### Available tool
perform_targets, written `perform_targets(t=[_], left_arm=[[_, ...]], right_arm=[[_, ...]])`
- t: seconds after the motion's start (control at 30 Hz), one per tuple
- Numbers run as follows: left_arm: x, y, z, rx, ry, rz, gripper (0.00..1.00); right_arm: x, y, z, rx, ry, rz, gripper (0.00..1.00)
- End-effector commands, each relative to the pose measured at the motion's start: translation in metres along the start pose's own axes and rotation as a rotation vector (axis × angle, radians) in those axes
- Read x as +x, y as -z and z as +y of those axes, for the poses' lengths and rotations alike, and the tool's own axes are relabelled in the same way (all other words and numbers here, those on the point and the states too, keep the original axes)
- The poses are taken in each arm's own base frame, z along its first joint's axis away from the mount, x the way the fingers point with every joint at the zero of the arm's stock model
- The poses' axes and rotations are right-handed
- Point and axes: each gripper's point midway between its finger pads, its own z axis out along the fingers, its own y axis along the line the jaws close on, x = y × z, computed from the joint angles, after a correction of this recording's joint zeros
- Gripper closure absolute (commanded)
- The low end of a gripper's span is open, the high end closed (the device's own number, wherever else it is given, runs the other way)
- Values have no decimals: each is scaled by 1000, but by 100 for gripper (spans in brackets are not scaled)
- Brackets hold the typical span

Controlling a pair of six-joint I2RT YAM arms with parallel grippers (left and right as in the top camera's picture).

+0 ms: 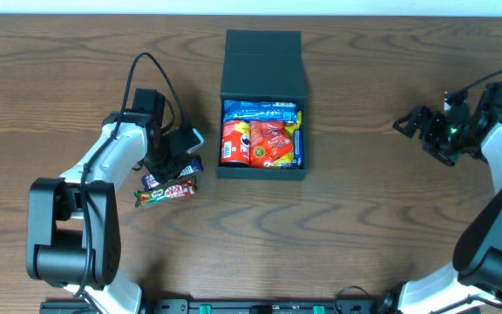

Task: Pack container
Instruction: 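Grasp the purple 49g bar with the left gripper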

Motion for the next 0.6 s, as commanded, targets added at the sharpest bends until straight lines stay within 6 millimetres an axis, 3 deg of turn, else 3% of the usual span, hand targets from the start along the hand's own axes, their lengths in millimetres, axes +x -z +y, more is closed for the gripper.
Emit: perform_targets(t=[0.0, 0.2, 0.57], left_arm=[[8, -6, -6, 27, -10, 27, 51], [9, -9, -7, 30, -10, 27, 55], [8, -17, -6, 33, -9, 24, 53]], right_arm=[[-8, 10, 9, -10, 23, -34, 1], [-8, 10, 9, -10, 24, -34, 1], [-8, 10, 9, -10, 24, -34, 1]])
